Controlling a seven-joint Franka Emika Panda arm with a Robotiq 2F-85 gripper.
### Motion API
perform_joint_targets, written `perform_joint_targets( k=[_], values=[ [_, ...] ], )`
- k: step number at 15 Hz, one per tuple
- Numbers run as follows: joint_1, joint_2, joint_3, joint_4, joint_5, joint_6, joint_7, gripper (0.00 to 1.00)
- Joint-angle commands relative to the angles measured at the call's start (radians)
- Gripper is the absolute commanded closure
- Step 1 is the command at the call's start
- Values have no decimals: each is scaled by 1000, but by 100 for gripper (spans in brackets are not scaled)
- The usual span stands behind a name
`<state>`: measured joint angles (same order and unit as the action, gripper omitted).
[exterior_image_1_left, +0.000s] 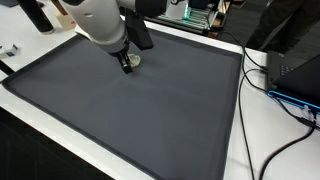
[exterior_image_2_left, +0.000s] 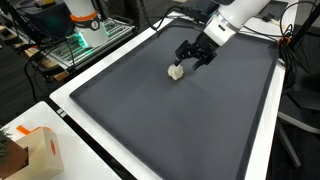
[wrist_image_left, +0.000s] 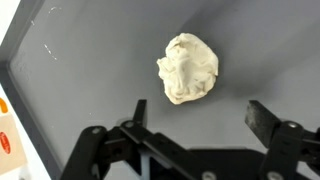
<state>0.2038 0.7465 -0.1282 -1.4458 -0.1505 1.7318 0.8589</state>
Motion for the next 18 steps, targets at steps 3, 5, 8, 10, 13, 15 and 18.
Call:
perform_joint_targets(
  k=[3, 5, 8, 10, 13, 15, 18],
  values=[
    [29, -35, 8, -63, -71, 86, 15, 0],
    [38, -45, 8, -82, -88, 114, 16, 0],
    [51, -66, 9, -122, -117, 152, 15, 0],
    [59, -81, 12, -150, -134, 172, 11, 0],
    [69, -111, 18, -200, -159, 209, 10, 0],
    [74, -134, 21, -237, -177, 235, 7, 0],
    [75, -170, 30, -295, -205, 273, -5, 0]
  ],
)
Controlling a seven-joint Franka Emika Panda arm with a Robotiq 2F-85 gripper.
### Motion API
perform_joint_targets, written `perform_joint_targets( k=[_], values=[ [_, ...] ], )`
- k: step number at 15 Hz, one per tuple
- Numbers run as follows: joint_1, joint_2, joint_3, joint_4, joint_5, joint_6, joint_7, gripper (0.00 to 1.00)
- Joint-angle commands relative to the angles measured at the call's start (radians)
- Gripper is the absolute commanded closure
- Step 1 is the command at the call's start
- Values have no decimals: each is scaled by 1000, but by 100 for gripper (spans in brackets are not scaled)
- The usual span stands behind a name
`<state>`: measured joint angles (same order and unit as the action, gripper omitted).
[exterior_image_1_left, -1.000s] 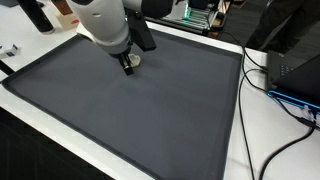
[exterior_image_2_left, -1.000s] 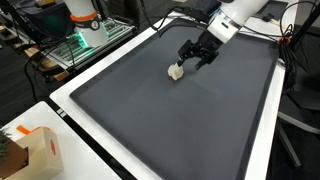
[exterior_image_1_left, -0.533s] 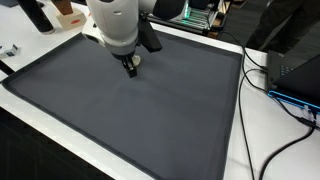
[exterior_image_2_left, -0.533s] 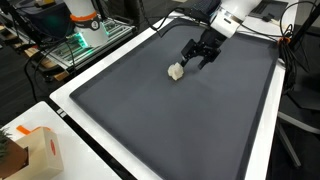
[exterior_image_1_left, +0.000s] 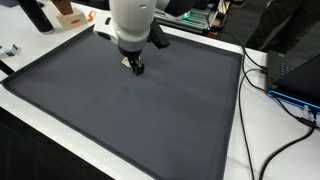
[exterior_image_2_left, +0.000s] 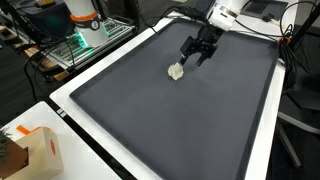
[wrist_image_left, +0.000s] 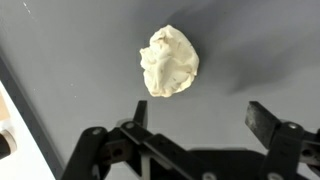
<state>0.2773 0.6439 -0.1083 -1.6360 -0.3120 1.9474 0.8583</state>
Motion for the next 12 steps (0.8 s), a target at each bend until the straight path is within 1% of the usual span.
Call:
perform_joint_targets(
  k=[1, 6, 12],
  values=[
    [0, -79, 13, -123, -51, 69, -8, 0],
    [-10, -134, 27, -219, -89, 139, -57, 0],
    [-17, -189, 31, -316, -109, 226, -129, 0]
  ],
)
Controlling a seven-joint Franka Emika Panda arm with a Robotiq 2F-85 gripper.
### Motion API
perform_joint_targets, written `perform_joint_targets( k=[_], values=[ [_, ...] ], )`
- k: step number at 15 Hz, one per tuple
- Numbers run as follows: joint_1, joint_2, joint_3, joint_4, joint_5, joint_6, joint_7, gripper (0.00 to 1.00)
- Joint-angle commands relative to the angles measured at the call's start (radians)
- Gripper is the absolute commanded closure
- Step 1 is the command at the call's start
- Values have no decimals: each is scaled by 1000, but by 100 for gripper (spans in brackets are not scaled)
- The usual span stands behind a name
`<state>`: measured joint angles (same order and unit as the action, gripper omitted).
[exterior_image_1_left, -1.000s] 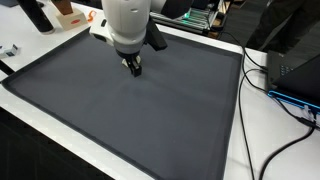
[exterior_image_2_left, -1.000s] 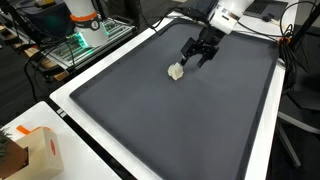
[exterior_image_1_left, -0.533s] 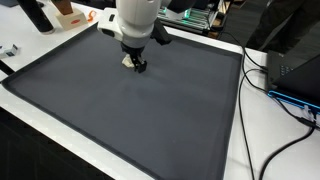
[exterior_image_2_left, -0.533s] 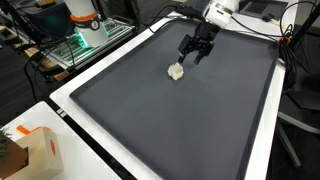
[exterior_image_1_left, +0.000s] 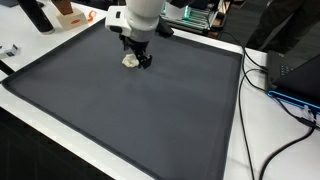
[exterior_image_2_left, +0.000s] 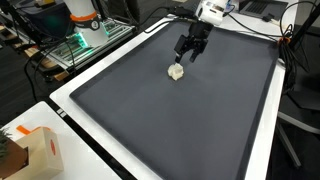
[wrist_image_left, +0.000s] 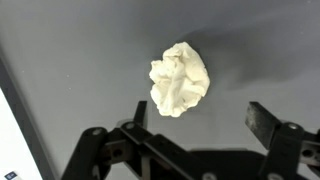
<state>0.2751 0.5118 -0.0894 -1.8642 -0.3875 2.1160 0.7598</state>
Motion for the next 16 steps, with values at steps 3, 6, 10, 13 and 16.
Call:
perform_joint_targets(
  k=[3, 6, 10, 13, 16],
  values=[
    [-20, -80, 14, -127, -30, 76, -70, 0],
    [-29, -104, 15, -162, -25, 103, -108, 0],
    [-41, -137, 16, -202, -15, 124, -147, 0],
    [-56, -156, 20, -224, -1, 135, -180, 0],
    [-76, -170, 28, -236, 23, 136, -220, 0]
  ],
)
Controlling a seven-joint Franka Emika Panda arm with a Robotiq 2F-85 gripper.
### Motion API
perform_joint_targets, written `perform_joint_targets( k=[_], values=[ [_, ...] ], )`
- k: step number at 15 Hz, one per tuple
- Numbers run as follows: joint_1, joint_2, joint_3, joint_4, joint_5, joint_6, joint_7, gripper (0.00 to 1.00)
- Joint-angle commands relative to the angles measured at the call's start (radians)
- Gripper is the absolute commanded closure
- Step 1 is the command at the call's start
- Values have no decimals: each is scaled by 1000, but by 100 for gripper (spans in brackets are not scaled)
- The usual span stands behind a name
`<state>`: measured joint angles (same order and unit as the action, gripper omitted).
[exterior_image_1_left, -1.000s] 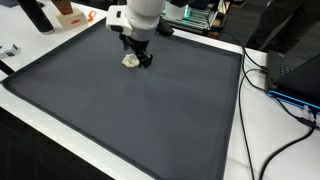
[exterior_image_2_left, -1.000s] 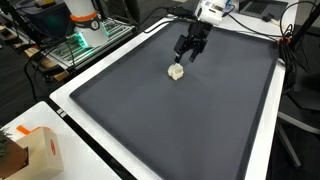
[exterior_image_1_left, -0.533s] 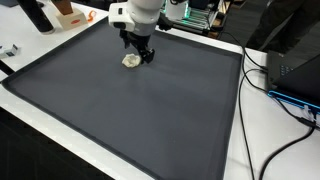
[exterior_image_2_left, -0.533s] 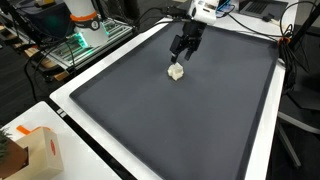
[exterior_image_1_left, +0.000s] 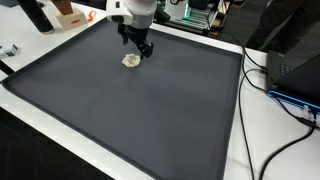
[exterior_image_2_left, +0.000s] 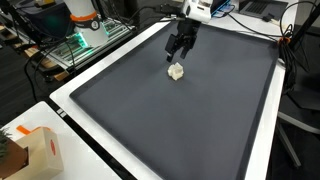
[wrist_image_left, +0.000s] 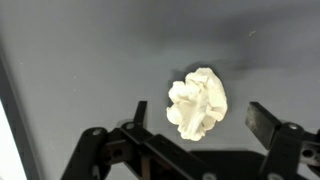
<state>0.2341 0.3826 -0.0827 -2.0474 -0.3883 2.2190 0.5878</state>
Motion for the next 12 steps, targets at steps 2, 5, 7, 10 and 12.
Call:
perform_joint_targets(
  k=[2, 5, 7, 10, 12],
  values=[
    [-47, -46, 26, -56, 39, 33, -73, 0],
    [-67, -57, 32, -60, 73, 37, -113, 0],
    [-82, -65, 37, -60, 108, 35, -146, 0],
    [-107, -71, 47, -50, 176, 24, -202, 0],
    [-120, -77, 51, -42, 216, 17, -233, 0]
  ],
)
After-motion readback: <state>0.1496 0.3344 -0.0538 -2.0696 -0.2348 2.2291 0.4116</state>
